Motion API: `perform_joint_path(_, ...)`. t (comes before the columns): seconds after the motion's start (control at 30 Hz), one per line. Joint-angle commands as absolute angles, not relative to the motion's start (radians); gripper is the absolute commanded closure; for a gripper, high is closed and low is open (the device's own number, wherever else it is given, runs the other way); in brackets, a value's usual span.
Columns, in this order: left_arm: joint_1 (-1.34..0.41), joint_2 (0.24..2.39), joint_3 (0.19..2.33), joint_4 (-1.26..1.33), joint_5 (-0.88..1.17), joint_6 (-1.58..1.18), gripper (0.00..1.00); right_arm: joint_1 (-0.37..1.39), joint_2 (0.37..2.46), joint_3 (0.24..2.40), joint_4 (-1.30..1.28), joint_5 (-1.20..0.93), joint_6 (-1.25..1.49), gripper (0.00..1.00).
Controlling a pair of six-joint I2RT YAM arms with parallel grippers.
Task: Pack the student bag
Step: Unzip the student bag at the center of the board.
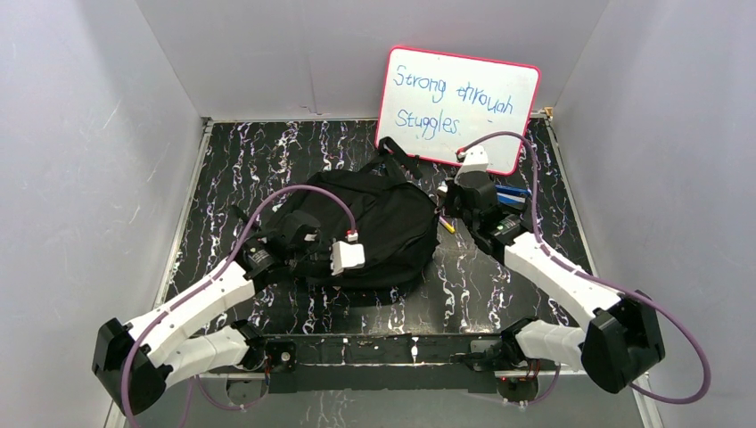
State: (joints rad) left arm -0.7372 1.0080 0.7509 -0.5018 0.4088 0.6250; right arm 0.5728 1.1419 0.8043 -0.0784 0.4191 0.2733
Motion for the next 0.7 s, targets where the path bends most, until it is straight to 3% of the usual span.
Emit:
perform_joint_path(0.0,-0.741,0.945,0.767,-0.650,0.369,0.602,0.90,0.542,1.189,0.868,0.212,0.273,0.102,1.00)
perform_joint_path(0.23,-0.742,0.840,0.763,-0.511,0.395,0.523,0.62,0.541,1.195,0.920,0.195,0.011,0.135,1.00)
perform_joint_path(0.33,-0.742,0.813,0.762,-0.368,0.437,0.437,0.57,0.550,1.163,0.904,0.148,-0.077,0.205,1.00)
perform_joint_path(0.53,-0.789,0.908,0.744,-0.052,0.573,0.190,0.41,0.679,1.094,0.854,0.041,-0.036,0.330,1.00)
perform_joint_path(0.67,-0.950,0.974,0.750,-0.005,0.359,0.202,0.37,0.748,1.037,0.823,0.002,-0.012,0.429,1.00)
